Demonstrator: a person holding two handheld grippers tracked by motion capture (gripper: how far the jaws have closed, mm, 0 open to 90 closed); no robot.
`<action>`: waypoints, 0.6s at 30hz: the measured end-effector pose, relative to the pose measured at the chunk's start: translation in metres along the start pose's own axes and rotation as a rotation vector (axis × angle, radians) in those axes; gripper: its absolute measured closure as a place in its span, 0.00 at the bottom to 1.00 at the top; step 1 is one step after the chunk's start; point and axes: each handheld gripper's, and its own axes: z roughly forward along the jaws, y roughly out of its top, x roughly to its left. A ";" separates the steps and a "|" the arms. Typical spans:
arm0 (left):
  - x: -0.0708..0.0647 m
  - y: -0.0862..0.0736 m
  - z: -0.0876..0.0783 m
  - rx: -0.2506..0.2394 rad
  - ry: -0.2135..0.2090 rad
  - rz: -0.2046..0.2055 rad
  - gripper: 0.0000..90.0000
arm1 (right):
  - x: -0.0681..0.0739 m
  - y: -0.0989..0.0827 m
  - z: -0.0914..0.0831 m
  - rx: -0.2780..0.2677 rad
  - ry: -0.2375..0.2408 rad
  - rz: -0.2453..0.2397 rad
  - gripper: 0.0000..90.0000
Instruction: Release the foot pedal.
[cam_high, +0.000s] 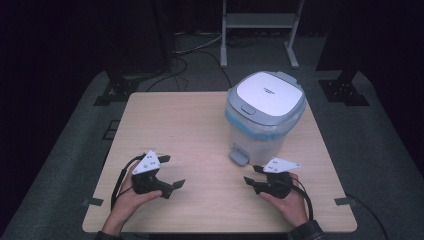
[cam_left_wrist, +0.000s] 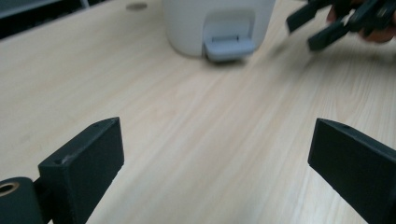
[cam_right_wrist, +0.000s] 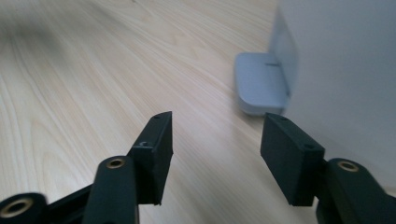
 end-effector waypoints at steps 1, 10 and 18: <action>0.000 0.000 0.000 0.000 0.000 0.000 0.03 | 0.000 0.000 0.000 0.000 0.000 0.000 0.46; -0.012 -0.036 -0.004 0.105 0.031 -0.027 0.02 | -0.025 -0.034 -0.037 -0.013 -0.055 0.039 0.34; -0.016 -0.062 -0.004 0.204 0.074 -0.025 0.02 | -0.041 -0.067 -0.066 0.047 -0.148 0.061 0.26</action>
